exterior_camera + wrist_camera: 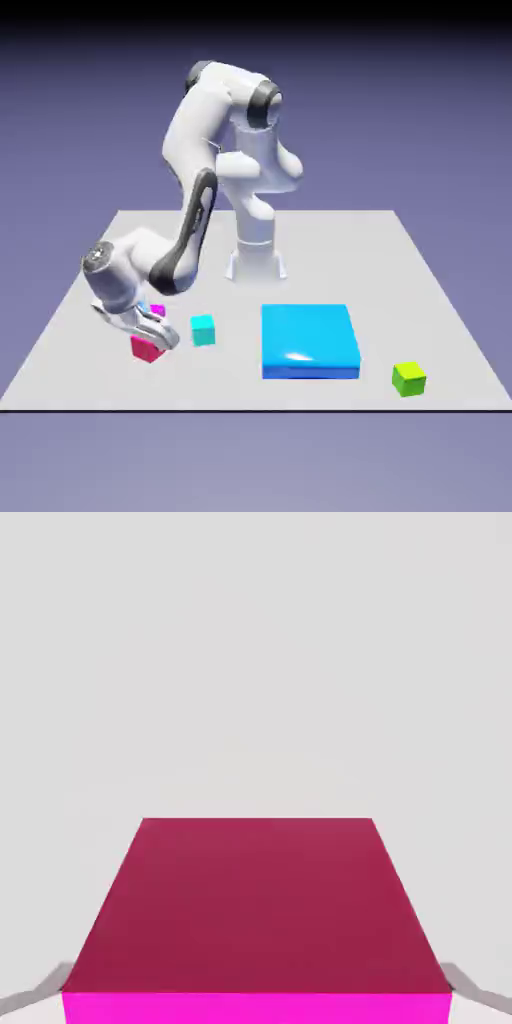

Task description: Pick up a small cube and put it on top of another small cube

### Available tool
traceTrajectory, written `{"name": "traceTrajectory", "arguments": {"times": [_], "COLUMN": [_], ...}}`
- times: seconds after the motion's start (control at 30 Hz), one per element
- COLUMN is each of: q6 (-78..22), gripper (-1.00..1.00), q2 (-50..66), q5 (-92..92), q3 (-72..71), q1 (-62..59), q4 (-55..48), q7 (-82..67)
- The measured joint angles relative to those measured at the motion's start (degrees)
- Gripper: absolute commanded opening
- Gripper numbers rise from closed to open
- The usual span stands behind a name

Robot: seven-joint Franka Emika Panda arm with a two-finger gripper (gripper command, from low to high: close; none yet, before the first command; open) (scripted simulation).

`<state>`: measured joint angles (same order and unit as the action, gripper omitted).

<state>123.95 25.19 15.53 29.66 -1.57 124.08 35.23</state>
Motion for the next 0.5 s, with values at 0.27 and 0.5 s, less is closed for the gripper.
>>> {"name": "traceTrajectory", "arguments": {"times": [0.27, 0.5], "q6": [1.3, 2.3], "gripper": [-1.0, -1.0], "q2": [-16.6, -29.4], "q5": [-6.9, -12.2], "q3": [-10.5, -18.6], "q1": [-7.1, -12.5], "q4": [15.2, 27.0], "q7": [9.4, 16.7]}}
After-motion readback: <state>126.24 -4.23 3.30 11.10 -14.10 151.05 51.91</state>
